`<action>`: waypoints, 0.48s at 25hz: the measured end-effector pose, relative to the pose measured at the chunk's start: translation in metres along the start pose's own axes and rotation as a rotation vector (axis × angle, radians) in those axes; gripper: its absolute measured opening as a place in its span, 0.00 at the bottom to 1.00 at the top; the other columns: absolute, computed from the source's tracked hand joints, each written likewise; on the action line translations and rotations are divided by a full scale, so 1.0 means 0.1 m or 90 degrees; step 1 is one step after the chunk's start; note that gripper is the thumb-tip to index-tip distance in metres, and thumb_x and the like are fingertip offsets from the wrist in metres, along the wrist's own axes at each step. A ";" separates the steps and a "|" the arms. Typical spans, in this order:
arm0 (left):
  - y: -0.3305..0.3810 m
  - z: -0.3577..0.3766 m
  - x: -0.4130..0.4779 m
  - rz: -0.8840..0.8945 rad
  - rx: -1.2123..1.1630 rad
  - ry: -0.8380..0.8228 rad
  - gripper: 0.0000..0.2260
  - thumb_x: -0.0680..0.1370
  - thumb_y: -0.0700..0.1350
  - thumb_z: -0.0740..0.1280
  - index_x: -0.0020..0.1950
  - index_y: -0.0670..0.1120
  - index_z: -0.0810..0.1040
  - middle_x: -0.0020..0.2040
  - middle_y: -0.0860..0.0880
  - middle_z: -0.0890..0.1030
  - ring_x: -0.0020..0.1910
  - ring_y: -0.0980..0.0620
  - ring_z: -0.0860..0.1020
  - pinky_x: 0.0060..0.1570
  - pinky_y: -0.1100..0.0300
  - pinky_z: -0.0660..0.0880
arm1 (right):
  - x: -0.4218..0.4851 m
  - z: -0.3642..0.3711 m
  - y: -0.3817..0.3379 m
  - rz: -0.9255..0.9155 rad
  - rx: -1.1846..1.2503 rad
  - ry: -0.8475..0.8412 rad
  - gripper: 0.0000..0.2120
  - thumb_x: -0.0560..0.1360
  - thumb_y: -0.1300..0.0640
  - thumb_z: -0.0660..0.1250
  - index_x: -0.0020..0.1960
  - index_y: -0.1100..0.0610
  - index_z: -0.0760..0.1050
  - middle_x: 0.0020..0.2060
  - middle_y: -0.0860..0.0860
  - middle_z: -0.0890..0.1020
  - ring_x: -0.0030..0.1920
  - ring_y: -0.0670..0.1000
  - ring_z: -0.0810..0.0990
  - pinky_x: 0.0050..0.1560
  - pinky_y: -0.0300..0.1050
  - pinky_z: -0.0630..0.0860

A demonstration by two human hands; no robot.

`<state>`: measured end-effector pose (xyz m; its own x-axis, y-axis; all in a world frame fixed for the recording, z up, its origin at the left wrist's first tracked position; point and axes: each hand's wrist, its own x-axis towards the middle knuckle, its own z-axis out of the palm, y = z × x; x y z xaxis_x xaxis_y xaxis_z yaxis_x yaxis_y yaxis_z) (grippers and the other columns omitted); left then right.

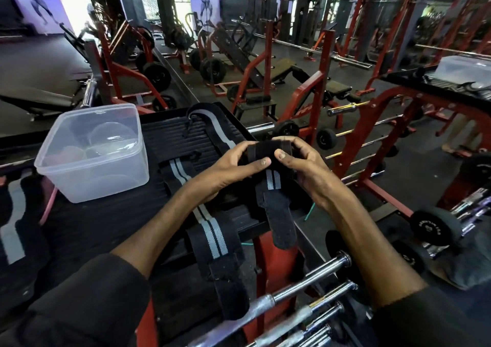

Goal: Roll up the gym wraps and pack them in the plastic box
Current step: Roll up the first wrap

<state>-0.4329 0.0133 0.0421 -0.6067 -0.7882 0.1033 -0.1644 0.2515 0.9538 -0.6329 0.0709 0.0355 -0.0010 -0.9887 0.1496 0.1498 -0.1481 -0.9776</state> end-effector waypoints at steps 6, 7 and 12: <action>-0.18 0.00 0.03 0.113 0.142 0.105 0.28 0.66 0.43 0.83 0.63 0.50 0.78 0.59 0.55 0.81 0.58 0.63 0.79 0.57 0.69 0.75 | 0.11 -0.08 -0.05 0.103 0.052 -0.083 0.22 0.72 0.70 0.70 0.63 0.55 0.78 0.50 0.54 0.83 0.45 0.51 0.85 0.41 0.45 0.83; -0.19 0.02 0.02 0.144 0.158 0.124 0.28 0.66 0.43 0.83 0.63 0.49 0.78 0.59 0.54 0.82 0.58 0.62 0.80 0.58 0.69 0.74 | 0.14 -0.06 -0.05 0.119 0.081 -0.073 0.22 0.71 0.68 0.71 0.63 0.55 0.77 0.48 0.53 0.84 0.43 0.50 0.85 0.37 0.43 0.81; -0.22 0.04 -0.01 0.285 0.241 0.138 0.29 0.66 0.46 0.83 0.64 0.43 0.78 0.59 0.49 0.82 0.59 0.54 0.81 0.61 0.53 0.79 | 0.25 -0.02 -0.02 0.134 0.007 -0.056 0.26 0.66 0.59 0.74 0.64 0.52 0.76 0.50 0.51 0.83 0.45 0.47 0.85 0.41 0.42 0.81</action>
<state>-0.4317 0.0105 0.0195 -0.5158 -0.6457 0.5631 -0.2184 0.7346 0.6423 -0.6348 0.0465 0.0406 0.1171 -0.9921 -0.0448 0.1489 0.0622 -0.9869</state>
